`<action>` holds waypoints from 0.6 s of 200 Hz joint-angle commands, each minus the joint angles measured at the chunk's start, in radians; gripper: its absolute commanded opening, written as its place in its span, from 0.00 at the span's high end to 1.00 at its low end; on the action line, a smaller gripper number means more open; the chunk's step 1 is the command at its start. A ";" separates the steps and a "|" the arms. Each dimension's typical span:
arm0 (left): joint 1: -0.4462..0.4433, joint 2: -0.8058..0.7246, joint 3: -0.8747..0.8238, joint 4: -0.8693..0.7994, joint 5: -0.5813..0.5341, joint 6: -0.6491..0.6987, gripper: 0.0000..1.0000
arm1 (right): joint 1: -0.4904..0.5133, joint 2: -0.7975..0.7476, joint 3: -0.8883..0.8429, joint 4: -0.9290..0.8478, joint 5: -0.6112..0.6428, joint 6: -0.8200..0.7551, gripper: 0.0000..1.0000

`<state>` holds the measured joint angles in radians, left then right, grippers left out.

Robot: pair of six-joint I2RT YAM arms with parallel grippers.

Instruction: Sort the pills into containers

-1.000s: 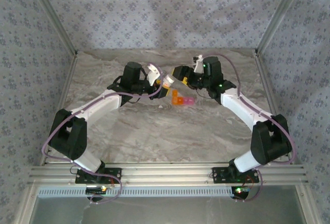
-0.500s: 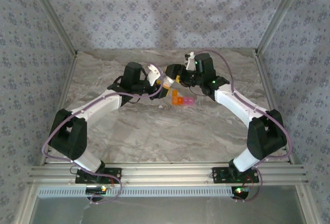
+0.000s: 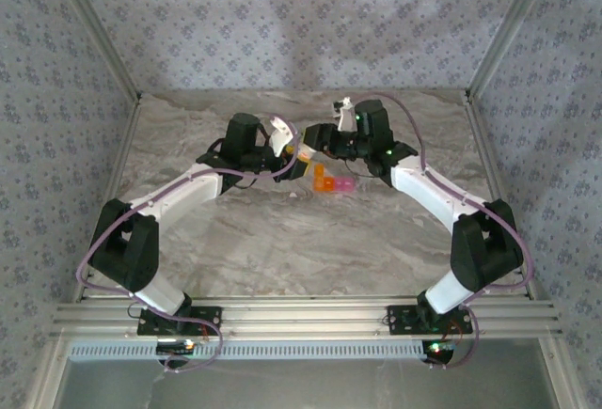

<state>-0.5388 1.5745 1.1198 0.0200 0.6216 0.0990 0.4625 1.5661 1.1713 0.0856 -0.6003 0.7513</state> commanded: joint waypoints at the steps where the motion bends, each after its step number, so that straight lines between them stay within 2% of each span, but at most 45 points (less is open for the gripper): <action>1: 0.010 -0.022 0.034 0.069 0.079 -0.048 1.00 | -0.025 -0.012 -0.054 0.077 -0.100 -0.114 0.62; 12: 0.016 -0.021 0.032 0.082 0.105 -0.070 1.00 | -0.035 -0.011 -0.077 0.126 -0.142 -0.152 0.58; 28: 0.020 -0.027 0.028 0.083 0.116 -0.076 1.00 | -0.057 -0.008 -0.097 0.168 -0.178 -0.130 0.44; 58: 0.021 -0.030 0.025 0.066 0.104 -0.057 1.00 | -0.075 -0.044 -0.127 0.197 -0.196 -0.072 0.27; 87: 0.023 -0.021 0.027 0.055 0.092 -0.042 1.00 | -0.080 -0.087 -0.141 0.203 -0.210 -0.044 0.23; 120: 0.020 -0.014 0.033 0.031 0.064 -0.021 1.00 | -0.091 -0.112 -0.153 0.218 -0.195 0.016 0.22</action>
<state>-0.5232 1.5745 1.1198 0.0460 0.6838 0.0448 0.3820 1.4940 1.0309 0.2653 -0.7834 0.7124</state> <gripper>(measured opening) 0.440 0.782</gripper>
